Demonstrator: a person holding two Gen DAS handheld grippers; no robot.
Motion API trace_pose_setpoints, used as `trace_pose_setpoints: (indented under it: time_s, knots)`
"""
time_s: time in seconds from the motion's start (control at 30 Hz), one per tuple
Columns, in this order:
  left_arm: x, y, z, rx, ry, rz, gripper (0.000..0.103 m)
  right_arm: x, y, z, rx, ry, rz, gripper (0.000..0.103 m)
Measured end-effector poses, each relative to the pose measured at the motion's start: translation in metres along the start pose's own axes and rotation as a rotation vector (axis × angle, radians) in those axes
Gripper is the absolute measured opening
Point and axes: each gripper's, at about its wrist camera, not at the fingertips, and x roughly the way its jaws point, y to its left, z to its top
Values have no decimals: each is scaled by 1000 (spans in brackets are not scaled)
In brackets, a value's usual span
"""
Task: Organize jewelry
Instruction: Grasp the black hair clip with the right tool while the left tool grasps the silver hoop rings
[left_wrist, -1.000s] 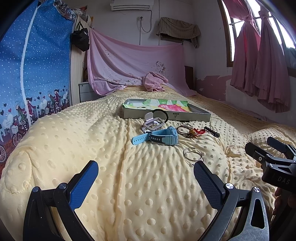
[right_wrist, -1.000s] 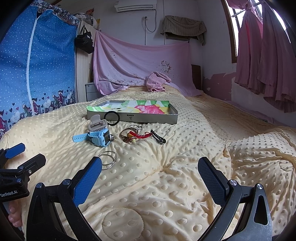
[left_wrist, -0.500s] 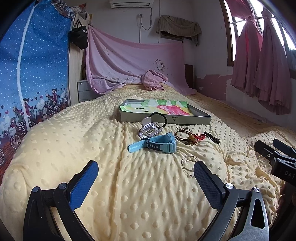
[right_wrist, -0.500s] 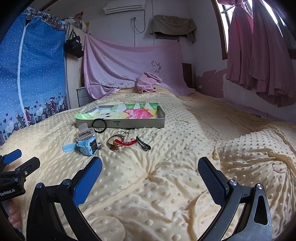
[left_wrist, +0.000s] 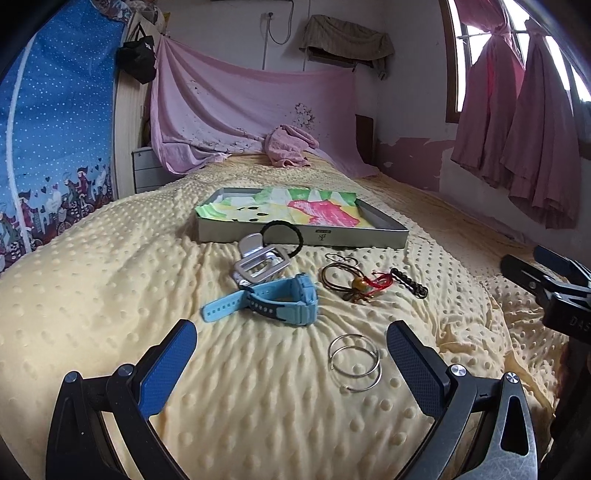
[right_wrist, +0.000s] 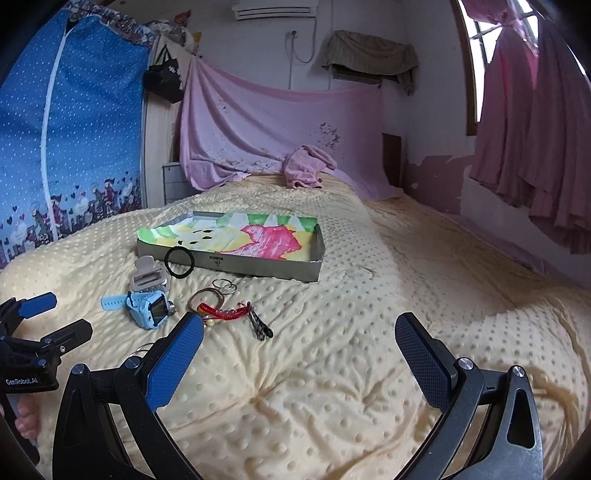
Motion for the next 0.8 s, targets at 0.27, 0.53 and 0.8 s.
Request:
trace_pose_setpoints:
  time_s: [0.27, 0.53, 0.8]
  knots:
    - [24, -15, -5, 40, 87, -64, 73, 44, -2, 0, -9, 104, 112, 87]
    - [50, -19, -9, 19, 201, -131, 37, 73, 8, -7, 6, 183, 157, 56]
    - [73, -15, -16, -22, 307, -157, 22, 109, 22, -12, 5, 292, 198, 45]
